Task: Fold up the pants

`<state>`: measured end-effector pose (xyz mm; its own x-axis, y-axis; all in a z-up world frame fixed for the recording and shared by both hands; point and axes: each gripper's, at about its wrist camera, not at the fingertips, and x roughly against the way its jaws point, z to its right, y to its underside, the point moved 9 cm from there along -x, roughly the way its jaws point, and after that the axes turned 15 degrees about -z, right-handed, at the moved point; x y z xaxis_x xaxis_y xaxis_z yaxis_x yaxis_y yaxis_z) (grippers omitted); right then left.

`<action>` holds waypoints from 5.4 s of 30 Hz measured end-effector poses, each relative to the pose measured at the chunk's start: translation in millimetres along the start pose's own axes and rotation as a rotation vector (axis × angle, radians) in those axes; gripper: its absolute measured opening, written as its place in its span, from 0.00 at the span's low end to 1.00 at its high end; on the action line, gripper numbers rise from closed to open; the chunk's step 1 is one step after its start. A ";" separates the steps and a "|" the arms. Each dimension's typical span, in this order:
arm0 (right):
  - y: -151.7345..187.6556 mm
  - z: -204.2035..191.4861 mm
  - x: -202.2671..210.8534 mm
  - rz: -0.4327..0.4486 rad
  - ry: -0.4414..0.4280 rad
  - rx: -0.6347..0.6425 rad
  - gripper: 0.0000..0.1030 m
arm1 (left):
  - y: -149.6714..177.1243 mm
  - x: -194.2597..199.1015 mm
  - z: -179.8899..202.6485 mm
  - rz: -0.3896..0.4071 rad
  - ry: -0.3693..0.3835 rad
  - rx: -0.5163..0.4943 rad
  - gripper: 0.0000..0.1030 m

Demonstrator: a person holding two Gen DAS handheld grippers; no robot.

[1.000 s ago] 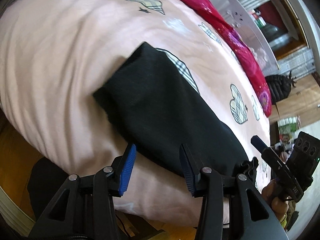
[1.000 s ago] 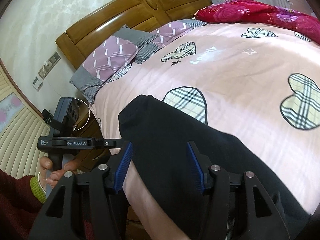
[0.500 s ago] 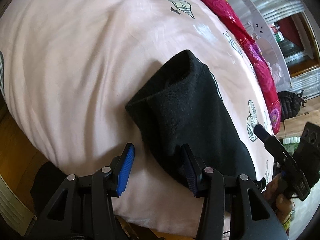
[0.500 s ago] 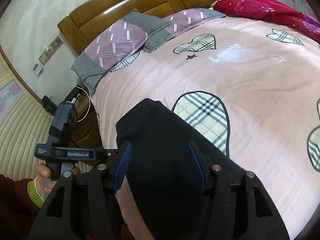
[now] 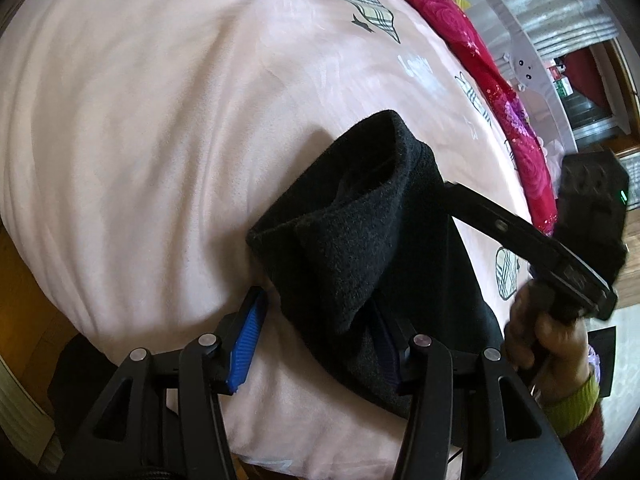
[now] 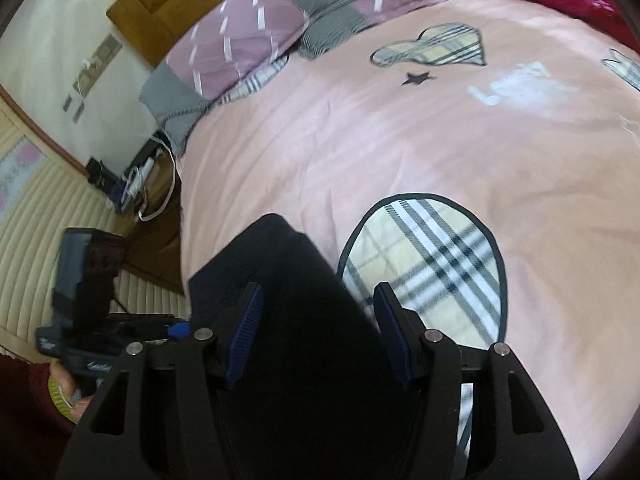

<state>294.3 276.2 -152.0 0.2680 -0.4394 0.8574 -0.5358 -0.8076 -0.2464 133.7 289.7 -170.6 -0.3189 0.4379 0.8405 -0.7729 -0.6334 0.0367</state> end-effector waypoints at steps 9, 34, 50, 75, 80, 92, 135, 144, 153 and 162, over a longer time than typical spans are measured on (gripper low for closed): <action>-13.4 -4.8 -35.8 -0.114 -0.018 0.070 0.51 | -0.2 -2.3 0.9 0.025 -0.035 -0.011 0.47; 60.5 -30.3 129.2 0.229 -0.080 0.055 0.22 | 45.8 77.2 152.4 0.158 0.060 -0.370 0.17; 186.6 13.4 208.9 0.483 -0.090 -0.137 0.21 | 144.6 33.4 278.9 0.063 0.021 -0.698 0.17; 325.4 88.5 201.8 0.643 -0.095 -0.375 0.20 | 248.3 -89.4 326.6 -0.107 -0.192 -0.987 0.18; 340.5 92.9 197.4 0.645 -0.091 -0.403 0.06 | 260.1 -106.2 323.2 -0.132 -0.233 -1.020 0.18; 383.7 105.0 198.6 0.656 -0.022 -0.589 0.09 | 278.8 -115.3 319.0 -0.192 -0.213 -1.083 0.32; 371.0 49.9 188.3 0.560 0.258 -0.900 0.97 | 131.4 -44.4 208.9 -0.131 -0.091 -0.618 0.68; 376.9 56.5 175.6 0.530 0.239 -0.953 0.97 | 120.5 -62.9 201.6 -0.172 -0.096 -0.597 0.68; 385.5 66.2 165.1 0.510 0.220 -0.993 0.97 | 116.8 -81.4 199.5 -0.212 -0.096 -0.583 0.69; 387.4 70.6 158.0 0.522 0.194 -0.990 0.93 | 113.1 -97.6 204.6 -0.236 -0.102 -0.588 0.73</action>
<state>185.5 -133.8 -143.9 -0.2559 -0.4933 0.8314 -0.9661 0.1603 -0.2022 189.7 44.7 -137.9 -0.0721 0.4417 0.8943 -0.9969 -0.0592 -0.0512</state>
